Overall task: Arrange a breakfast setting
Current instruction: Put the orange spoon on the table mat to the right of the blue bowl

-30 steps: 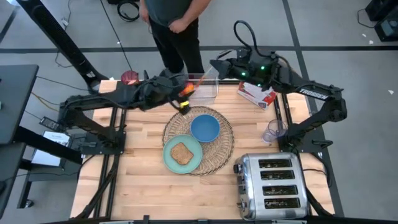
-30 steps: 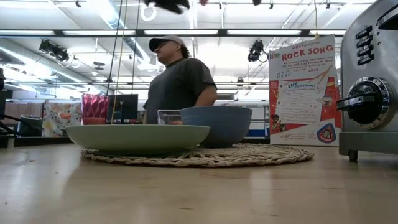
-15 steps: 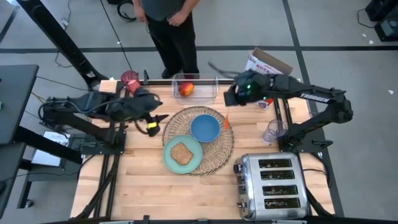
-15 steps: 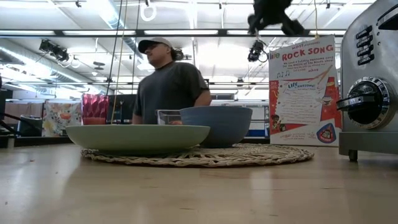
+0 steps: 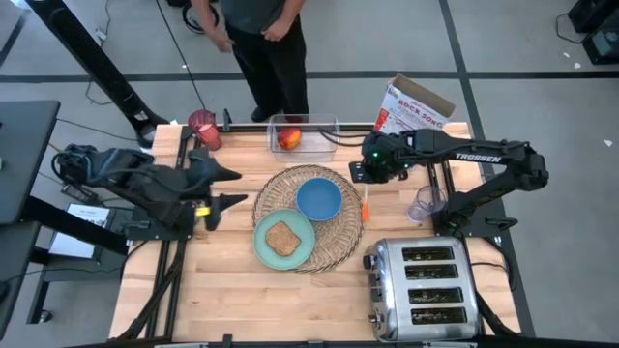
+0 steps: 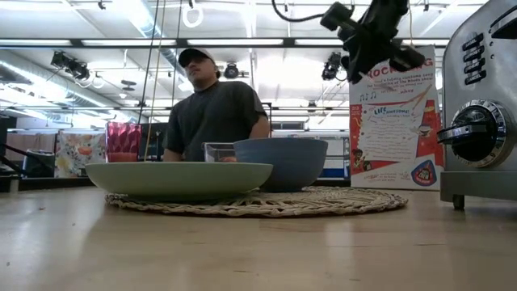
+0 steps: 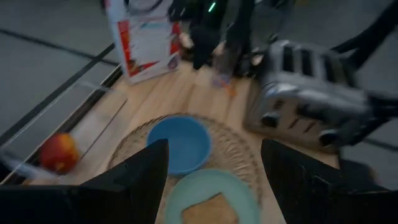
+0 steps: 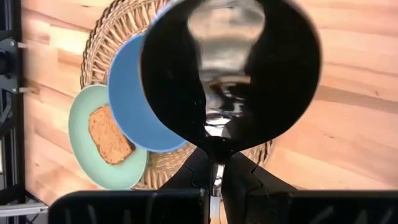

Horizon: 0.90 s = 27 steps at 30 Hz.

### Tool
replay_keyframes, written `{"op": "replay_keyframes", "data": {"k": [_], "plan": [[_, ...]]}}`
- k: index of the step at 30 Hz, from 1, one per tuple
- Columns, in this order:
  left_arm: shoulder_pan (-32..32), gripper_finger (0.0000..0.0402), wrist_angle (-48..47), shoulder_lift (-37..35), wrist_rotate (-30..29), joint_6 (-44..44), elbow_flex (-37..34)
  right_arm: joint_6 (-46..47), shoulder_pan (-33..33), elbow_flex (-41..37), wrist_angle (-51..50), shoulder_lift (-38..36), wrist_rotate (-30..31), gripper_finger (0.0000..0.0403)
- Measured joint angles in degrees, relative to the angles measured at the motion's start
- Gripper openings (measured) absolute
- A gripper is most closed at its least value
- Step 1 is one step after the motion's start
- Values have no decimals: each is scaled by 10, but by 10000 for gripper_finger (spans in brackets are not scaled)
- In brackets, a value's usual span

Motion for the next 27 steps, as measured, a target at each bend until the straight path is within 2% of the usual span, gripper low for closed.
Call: {"op": "replay_keyframes", "data": {"k": [9, 17, 27], "plan": [[-18, 263, 9, -50, 0, 28, 0, 23, 4, -87, 54, 50, -20, 18], [-18, 263, 9, -54, 0, 74, 0, 36, 3, -139, 136, 110, -51, 18], [-18, 263, 9, -54, 0, 63, 0, 50, 3, -142, 211, 182, -100, 18]]}}
